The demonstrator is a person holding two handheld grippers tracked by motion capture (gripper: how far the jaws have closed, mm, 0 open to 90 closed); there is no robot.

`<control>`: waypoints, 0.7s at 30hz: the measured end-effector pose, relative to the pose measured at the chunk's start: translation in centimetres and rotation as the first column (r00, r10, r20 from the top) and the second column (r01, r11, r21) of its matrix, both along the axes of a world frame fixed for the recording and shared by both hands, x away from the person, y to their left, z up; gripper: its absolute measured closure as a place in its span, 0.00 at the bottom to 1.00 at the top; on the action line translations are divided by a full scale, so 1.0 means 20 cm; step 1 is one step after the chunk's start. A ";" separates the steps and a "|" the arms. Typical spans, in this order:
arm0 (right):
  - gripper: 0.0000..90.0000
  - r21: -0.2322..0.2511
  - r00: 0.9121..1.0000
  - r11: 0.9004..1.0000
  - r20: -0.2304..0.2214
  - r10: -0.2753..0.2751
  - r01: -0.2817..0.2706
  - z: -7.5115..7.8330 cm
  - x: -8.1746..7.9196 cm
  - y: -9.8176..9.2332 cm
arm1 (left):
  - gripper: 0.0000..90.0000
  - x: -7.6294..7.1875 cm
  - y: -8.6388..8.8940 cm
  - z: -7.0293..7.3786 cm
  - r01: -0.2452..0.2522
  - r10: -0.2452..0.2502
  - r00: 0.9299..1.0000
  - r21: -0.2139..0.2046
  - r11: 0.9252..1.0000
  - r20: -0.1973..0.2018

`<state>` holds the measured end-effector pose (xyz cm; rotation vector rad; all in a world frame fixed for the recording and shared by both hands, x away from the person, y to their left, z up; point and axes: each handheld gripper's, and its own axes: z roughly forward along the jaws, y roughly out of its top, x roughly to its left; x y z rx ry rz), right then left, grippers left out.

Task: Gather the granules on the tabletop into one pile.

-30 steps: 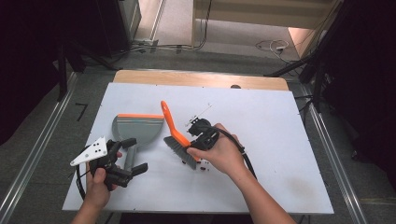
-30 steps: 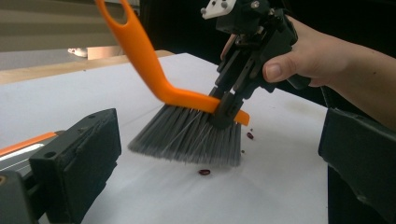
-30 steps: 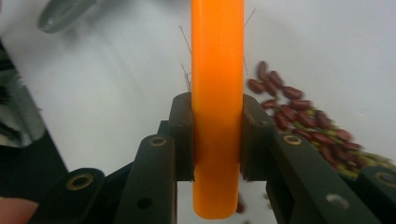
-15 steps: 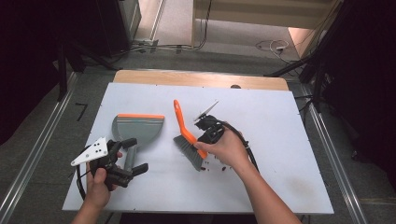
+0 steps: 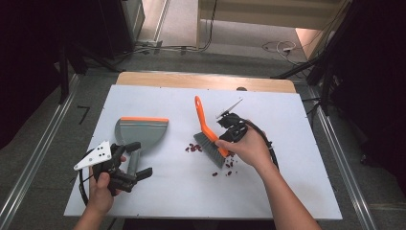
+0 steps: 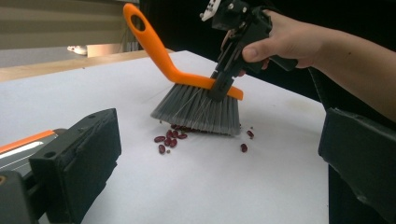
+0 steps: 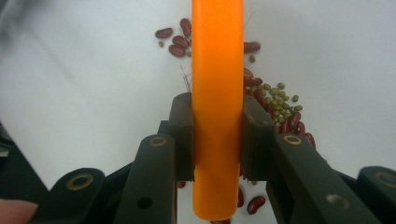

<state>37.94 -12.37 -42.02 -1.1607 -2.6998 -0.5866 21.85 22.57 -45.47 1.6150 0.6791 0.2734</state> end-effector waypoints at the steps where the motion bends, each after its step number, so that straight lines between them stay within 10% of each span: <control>1: 0.76 0.017 1.000 1.000 -0.002 0.005 -0.005 0.02 -0.01 0.00 | 0.00 0.00 0.00 0.00 0.000 0.000 1.000 0.000 1.000 0.000; 13: 0.76 0.038 0.995 0.997 -0.072 0.074 -0.071 -0.06 -0.02 0.32 | 0.00 -0.01 0.00 0.00 0.003 -0.003 1.000 -0.003 1.000 0.004; 21: 0.76 0.019 0.990 0.999 -0.132 -0.039 0.042 -0.09 0.06 0.28 | 0.00 0.00 0.01 0.00 0.000 0.000 1.000 -0.009 1.000 0.004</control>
